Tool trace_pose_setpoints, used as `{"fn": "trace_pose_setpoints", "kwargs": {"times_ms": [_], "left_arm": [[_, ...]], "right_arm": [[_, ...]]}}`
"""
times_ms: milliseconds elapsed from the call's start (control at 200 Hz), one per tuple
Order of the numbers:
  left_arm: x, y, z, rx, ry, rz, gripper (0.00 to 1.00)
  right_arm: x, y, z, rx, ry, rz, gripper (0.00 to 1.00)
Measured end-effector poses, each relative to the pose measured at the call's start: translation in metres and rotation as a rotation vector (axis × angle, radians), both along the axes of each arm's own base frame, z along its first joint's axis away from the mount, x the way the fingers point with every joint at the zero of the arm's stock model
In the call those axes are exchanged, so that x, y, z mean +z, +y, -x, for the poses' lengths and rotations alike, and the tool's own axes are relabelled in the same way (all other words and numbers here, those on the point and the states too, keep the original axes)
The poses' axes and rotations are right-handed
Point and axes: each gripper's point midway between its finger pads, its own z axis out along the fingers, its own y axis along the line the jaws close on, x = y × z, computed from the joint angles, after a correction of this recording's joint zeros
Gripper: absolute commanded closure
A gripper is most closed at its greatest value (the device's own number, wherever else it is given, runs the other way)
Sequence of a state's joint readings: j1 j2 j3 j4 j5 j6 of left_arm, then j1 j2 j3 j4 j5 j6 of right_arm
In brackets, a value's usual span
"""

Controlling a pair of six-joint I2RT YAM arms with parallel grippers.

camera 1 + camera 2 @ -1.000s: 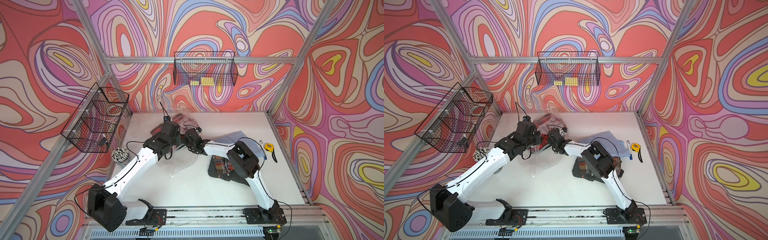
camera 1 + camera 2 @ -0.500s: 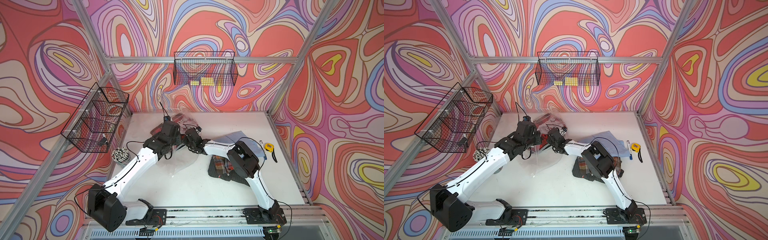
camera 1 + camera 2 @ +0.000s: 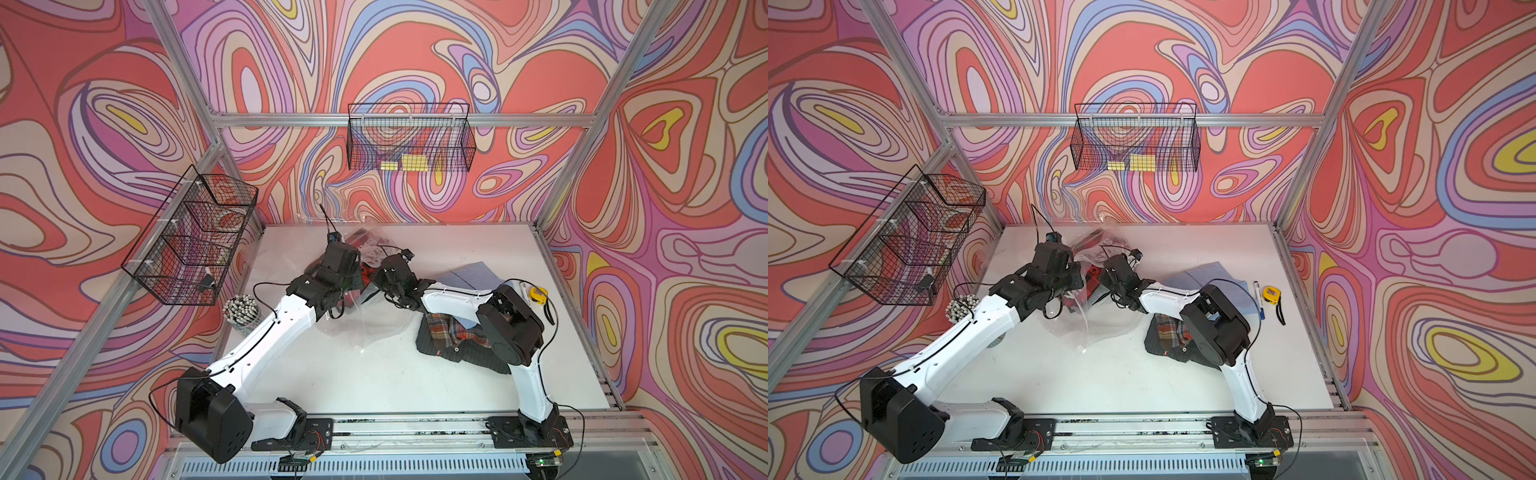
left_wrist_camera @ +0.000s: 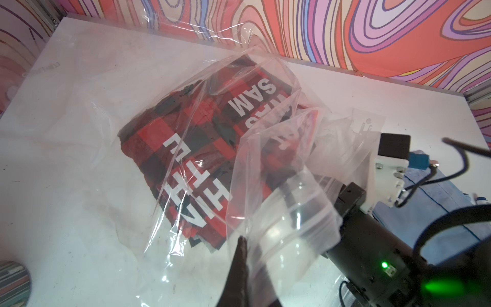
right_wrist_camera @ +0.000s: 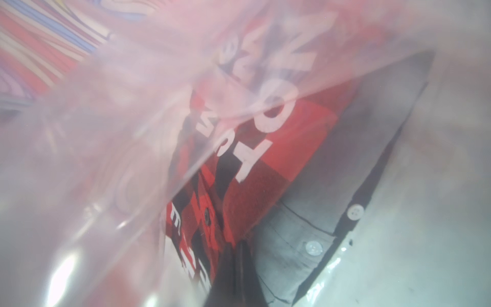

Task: Take the shirt out of the vacuum bag
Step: Take out the shirt from the vacuum bag.

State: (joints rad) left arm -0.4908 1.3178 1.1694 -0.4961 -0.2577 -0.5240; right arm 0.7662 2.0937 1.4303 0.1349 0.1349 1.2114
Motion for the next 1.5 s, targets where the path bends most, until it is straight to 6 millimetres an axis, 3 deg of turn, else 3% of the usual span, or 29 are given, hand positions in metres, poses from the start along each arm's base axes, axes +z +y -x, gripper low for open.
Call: {"fn": "trace_pose_setpoints", "kwargs": {"times_ms": [356, 621, 741, 806, 866, 961, 1202, 1497], "left_arm": [[0.000, 0.001, 0.000, 0.001, 0.000, -0.001, 1.00], [0.000, 0.001, 0.000, 0.002, 0.000, 0.000, 1.00], [0.000, 0.001, 0.000, 0.001, 0.000, 0.000, 1.00], [0.000, 0.001, 0.000, 0.002, 0.000, 0.000, 1.00], [0.000, 0.001, 0.000, 0.002, 0.000, 0.000, 1.00], [0.000, 0.001, 0.000, 0.001, 0.000, 0.000, 1.00], [0.000, 0.000, 0.000, 0.000, 0.001, 0.001, 1.00], [0.000, -0.001, 0.000, -0.004, 0.003, 0.004, 1.00]], "right_arm": [[-0.013, -0.022, 0.023, -0.003, 0.021, 0.027, 1.00], [0.005, -0.032, 0.038, -0.003, -0.001, 0.026, 1.00], [0.003, -0.034, 0.041, -0.002, 0.000, 0.030, 1.00], [-0.001, -0.035, 0.042, -0.001, 0.008, 0.035, 0.86], [-0.002, -0.033, 0.042, 0.008, 0.006, 0.034, 0.65], [-0.010, -0.027, 0.041, 0.023, 0.012, 0.029, 0.53], [-0.052, -0.017, 0.043, 0.049, 0.060, 0.031, 0.46], [-0.057, -0.013, 0.041, 0.054, 0.036, -0.009, 0.46]]}}
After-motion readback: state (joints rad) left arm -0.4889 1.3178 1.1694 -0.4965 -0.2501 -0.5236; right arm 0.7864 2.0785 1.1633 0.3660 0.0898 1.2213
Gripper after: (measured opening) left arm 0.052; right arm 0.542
